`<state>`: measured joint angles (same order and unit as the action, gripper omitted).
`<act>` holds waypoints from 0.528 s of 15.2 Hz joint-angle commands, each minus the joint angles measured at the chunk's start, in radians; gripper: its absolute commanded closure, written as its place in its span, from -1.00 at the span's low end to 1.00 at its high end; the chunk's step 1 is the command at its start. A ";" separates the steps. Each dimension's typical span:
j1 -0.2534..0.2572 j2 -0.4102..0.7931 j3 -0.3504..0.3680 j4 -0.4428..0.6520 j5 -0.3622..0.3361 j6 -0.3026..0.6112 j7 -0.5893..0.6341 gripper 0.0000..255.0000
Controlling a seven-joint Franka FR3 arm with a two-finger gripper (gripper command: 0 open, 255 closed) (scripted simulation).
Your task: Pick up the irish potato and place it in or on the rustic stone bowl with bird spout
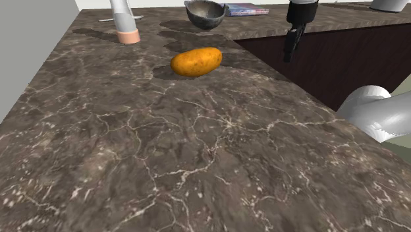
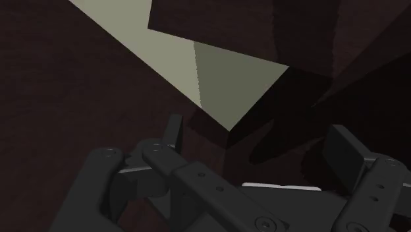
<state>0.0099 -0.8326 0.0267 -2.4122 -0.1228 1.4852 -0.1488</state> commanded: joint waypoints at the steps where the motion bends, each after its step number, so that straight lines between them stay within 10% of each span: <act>1: 0.000 0.000 0.000 0.000 0.000 0.000 0.000 -1.00; 8: 0.079 0.159 0.125 0.149 0.002 0.053 -0.006 -1.00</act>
<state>0.0777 -0.6963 0.1325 -2.2892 -0.1197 1.5352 -0.1542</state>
